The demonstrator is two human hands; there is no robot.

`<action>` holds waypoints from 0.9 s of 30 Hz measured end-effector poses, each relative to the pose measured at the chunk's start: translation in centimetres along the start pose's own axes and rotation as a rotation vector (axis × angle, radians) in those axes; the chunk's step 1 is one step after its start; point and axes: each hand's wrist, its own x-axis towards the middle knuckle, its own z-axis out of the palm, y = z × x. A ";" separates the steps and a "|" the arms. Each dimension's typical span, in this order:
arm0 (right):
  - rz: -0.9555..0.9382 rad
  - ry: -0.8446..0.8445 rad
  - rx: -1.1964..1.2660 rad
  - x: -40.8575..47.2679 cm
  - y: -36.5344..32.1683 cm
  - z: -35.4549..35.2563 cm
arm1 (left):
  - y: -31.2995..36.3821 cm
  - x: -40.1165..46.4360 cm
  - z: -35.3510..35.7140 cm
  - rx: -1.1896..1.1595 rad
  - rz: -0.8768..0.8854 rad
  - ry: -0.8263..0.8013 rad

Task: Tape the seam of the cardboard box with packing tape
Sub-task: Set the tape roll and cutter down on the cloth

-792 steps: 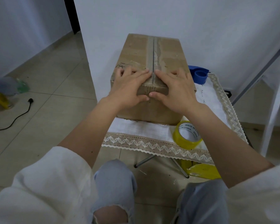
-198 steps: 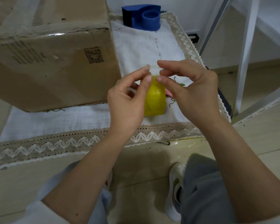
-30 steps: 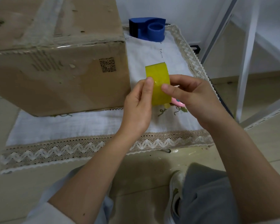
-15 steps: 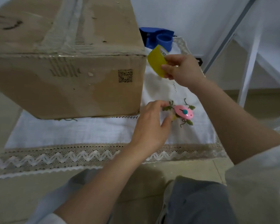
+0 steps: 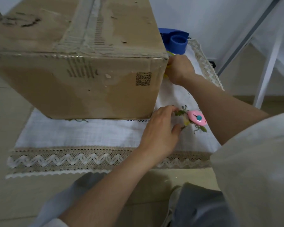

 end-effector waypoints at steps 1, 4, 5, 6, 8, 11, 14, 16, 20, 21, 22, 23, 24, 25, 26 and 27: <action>-0.003 0.012 -0.014 0.0 -0.1 -0.1 | 0.0 0.0 0.0 -0.001 -0.001 0.001; -0.014 -0.017 0.001 0.0 -0.3 -0.4 | 0.0 0.1 -0.1 -0.011 -0.009 0.009; -0.020 -0.031 0.002 0.2 -0.2 -0.3 | 0.1 0.1 -0.1 -0.011 -0.010 0.011; -0.022 -0.042 -0.011 0.3 -0.1 -0.2 | 0.1 0.1 -0.1 -0.012 -0.010 0.011; -0.033 -0.066 0.006 0.4 0.3 0.1 | 0.1 0.1 -0.1 -0.011 -0.011 0.009; -0.040 -0.078 0.062 0.0 0.7 0.3 | 0.1 0.1 -0.1 -0.011 -0.013 0.005; -0.078 0.002 0.116 -1.0 0.8 0.0 | 0.0 0.1 0.0 -0.008 -0.013 0.000; -0.095 0.066 0.134 -2.1 0.7 -0.7 | 0.0 0.1 0.1 -0.007 -0.012 -0.006; -0.090 0.003 0.156 -5.5 1.1 -2.6 | -0.1 0.2 0.3 -0.006 -0.005 -0.012; -0.088 -0.040 0.144 -6.5 1.4 -3.0 | -0.1 0.2 0.3 0.001 0.000 -0.013; -0.079 -0.075 0.134 -7.6 1.7 -3.4 | -0.1 0.2 0.4 0.009 0.007 -0.013; -0.061 -0.101 0.128 -8.7 2.1 -3.7 | -0.1 0.2 0.5 0.015 0.014 -0.012; -0.042 -0.117 0.125 -9.7 2.5 -3.9 | -0.1 0.2 0.5 0.022 0.019 -0.011; -0.025 -0.128 0.124 -10.6 3.0 -4.1 | -0.2 0.3 0.6 0.029 0.023 -0.012; -0.008 -0.135 0.121 -11.5 3.5 -4.3 | -0.2 0.3 0.6 0.036 0.025 -0.012; 0.008 -0.141 0.117 -12.2 3.9 -4.5 | -0.2 0.3 0.7 0.044 0.029 -0.010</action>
